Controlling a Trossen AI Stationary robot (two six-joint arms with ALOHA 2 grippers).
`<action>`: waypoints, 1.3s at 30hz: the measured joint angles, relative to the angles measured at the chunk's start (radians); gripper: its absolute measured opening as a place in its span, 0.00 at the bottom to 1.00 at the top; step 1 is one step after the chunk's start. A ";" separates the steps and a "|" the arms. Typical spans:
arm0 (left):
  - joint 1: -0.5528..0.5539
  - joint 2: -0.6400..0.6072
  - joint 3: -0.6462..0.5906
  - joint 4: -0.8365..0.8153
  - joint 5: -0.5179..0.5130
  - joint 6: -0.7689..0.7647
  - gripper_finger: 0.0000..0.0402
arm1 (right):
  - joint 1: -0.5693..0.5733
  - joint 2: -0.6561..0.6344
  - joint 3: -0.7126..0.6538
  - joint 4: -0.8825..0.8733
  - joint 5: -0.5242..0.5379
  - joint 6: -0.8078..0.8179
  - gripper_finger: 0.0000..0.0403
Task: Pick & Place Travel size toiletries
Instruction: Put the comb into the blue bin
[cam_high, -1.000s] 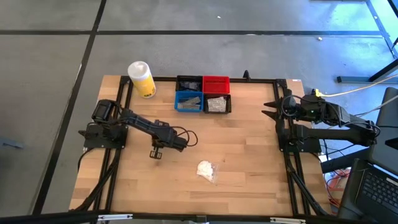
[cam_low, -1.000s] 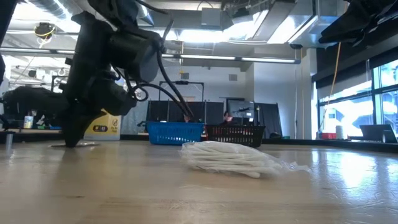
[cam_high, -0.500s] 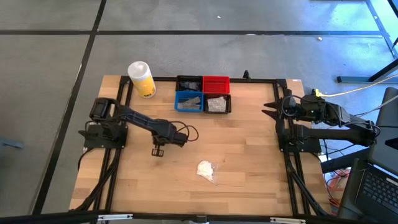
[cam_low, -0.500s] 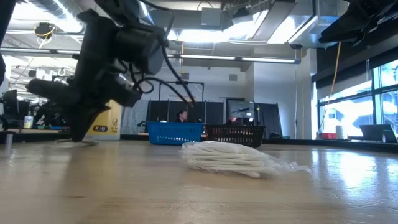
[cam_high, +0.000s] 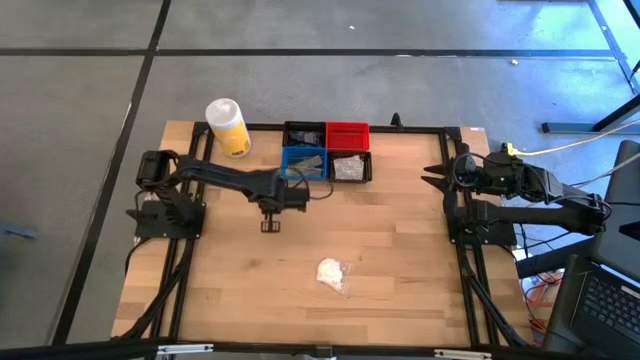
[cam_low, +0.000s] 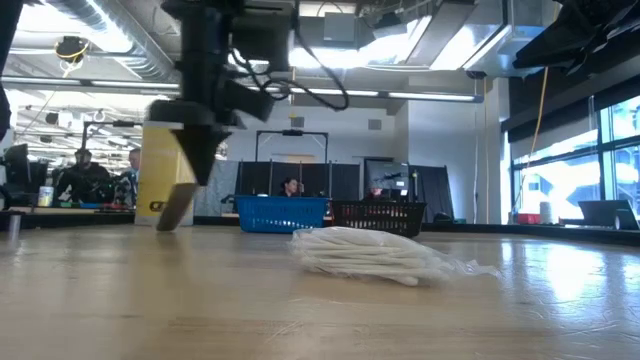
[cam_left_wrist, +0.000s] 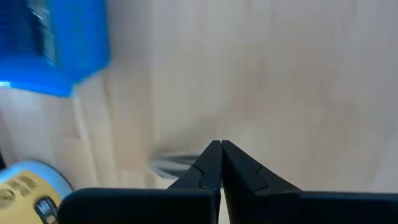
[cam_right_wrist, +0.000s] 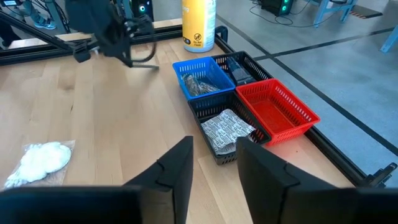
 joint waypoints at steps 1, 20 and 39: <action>0.015 0.000 0.007 0.016 -0.003 0.012 0.00 | 0.000 0.000 0.000 0.000 0.000 0.000 0.30; 0.228 0.000 0.042 0.084 0.052 0.174 0.00 | 0.000 0.000 0.000 0.000 0.000 0.000 0.35; 0.153 0.000 0.039 0.107 0.208 0.427 0.30 | 0.000 0.000 0.000 0.000 0.000 0.000 0.42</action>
